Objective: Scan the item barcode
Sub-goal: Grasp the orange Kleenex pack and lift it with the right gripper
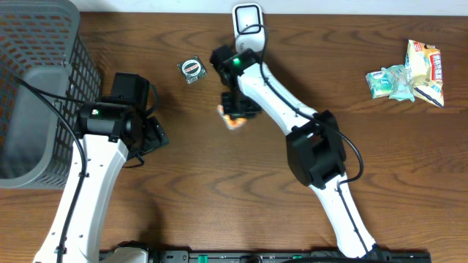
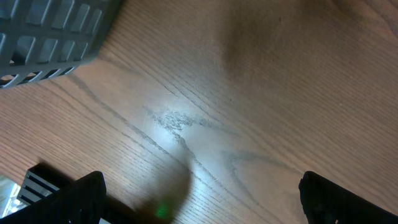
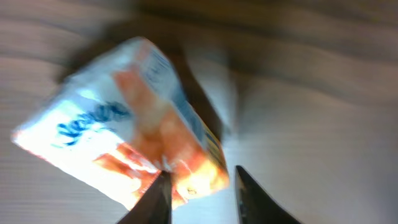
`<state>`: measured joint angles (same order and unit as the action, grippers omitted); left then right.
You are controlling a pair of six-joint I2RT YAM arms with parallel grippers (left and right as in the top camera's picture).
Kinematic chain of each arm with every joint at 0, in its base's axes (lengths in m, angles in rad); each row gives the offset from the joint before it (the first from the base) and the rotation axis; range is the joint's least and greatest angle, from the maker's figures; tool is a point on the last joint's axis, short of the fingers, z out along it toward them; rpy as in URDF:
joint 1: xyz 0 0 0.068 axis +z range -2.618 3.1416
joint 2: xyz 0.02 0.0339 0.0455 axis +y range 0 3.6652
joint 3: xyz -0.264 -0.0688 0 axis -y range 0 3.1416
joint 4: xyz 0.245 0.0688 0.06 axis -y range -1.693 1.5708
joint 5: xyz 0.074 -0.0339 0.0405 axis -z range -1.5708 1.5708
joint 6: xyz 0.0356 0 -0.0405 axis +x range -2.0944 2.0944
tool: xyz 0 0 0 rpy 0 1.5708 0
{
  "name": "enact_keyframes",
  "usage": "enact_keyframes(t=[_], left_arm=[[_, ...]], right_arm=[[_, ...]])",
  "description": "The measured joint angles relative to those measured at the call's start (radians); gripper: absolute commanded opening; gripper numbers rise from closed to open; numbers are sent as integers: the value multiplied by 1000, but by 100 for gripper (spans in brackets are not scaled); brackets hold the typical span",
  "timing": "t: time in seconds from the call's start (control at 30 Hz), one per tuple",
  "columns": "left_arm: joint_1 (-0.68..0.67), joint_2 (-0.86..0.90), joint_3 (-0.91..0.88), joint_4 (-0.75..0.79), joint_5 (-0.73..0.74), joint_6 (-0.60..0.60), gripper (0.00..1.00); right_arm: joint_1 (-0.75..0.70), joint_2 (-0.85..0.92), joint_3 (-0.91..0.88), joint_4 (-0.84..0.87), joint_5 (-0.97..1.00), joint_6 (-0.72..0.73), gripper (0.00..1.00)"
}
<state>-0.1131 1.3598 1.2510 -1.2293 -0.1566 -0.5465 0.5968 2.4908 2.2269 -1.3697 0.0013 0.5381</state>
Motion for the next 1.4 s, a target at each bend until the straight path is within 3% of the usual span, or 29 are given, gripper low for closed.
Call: enact_keyframes(t=[0.07, 0.27, 0.47, 0.73, 1.07, 1.4], left_arm=[[0, 0, 0, 0, 0, 0, 98], [0, 0, 0, 0, 0, 0, 98], [0, 0, 0, 0, 0, 0, 97], [0, 0, 0, 0, 0, 0, 98], [0, 0, 0, 0, 0, 0, 98], [0, 0, 0, 0, 0, 0, 98]], right_arm=[[-11, -17, -9, -62, 57, -2, 36], [-14, -114, -16, -79, 128, -35, 73], [5, -183, -15, -62, 146, -92, 72], [47, -180, -16, -35, 153, -187, 61], [115, -130, -18, 54, 156, -317, 59], [133, -51, -49, 78, 221, -349, 59]])
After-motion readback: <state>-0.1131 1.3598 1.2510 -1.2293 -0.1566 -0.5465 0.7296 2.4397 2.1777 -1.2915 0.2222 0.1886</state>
